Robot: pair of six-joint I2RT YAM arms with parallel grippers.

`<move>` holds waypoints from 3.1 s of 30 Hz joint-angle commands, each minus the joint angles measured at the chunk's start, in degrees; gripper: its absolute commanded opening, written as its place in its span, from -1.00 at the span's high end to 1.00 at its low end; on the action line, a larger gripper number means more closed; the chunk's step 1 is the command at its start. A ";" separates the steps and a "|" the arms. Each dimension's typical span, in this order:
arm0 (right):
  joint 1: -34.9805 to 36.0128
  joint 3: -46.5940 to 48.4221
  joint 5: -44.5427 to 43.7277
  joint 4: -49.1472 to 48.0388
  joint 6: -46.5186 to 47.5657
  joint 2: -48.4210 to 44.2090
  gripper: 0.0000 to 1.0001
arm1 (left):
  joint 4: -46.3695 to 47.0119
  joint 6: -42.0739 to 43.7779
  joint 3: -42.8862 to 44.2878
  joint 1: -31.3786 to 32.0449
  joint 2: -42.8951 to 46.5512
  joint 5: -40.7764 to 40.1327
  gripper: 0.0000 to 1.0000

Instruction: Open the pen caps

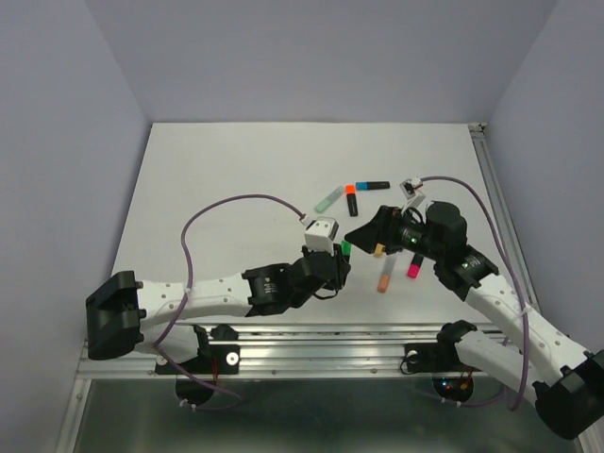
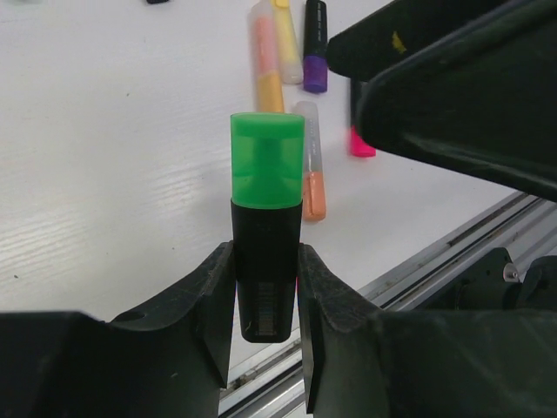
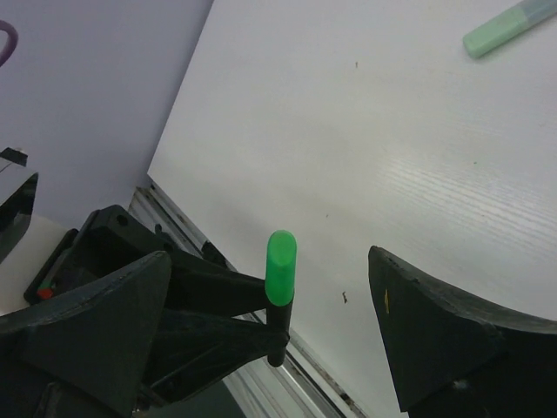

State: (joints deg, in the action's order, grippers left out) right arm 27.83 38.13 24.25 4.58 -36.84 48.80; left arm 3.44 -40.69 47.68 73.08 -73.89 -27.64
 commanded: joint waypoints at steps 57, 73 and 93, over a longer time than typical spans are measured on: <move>1.70 3.08 -12.54 -5.90 -2.26 11.67 0.99 | 6.31 -2.81 -7.42 1.54 2.61 7.68 1.00; -4.89 25.85 -21.79 0.34 -1.31 22.66 0.99 | 2.18 -10.02 -15.34 8.39 5.07 11.29 1.00; -15.70 30.87 -18.70 4.64 4.23 25.38 0.99 | -8.00 -18.56 -11.75 14.29 10.42 -1.16 1.00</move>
State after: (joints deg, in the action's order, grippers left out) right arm 12.82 68.60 8.88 9.06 -34.98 73.78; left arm 0.12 -59.31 29.23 88.07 -66.70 -18.46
